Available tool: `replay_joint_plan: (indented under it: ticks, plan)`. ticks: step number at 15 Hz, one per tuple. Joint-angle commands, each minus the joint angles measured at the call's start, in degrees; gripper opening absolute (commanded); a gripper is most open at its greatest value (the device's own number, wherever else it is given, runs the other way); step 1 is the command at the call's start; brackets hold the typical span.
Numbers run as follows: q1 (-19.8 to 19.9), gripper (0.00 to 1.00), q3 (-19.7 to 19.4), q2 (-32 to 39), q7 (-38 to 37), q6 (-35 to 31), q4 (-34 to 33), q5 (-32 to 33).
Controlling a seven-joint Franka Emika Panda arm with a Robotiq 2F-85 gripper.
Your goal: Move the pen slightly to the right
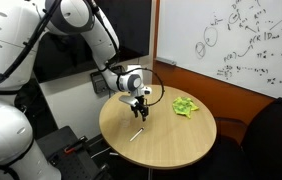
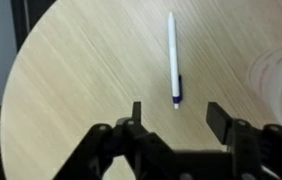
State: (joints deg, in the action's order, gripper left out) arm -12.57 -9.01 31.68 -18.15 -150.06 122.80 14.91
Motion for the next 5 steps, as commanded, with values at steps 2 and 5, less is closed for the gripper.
replay_joint_plan:
  ticks: [2, 5]
  plan:
    - [2.2, 1.00, 3.3, -9.2, 1.1, -0.6, 5.7, -3.2]
    - [2.8, 1.00, 5.3, -13.0, 1.5, 1.9, 7.4, -5.5]
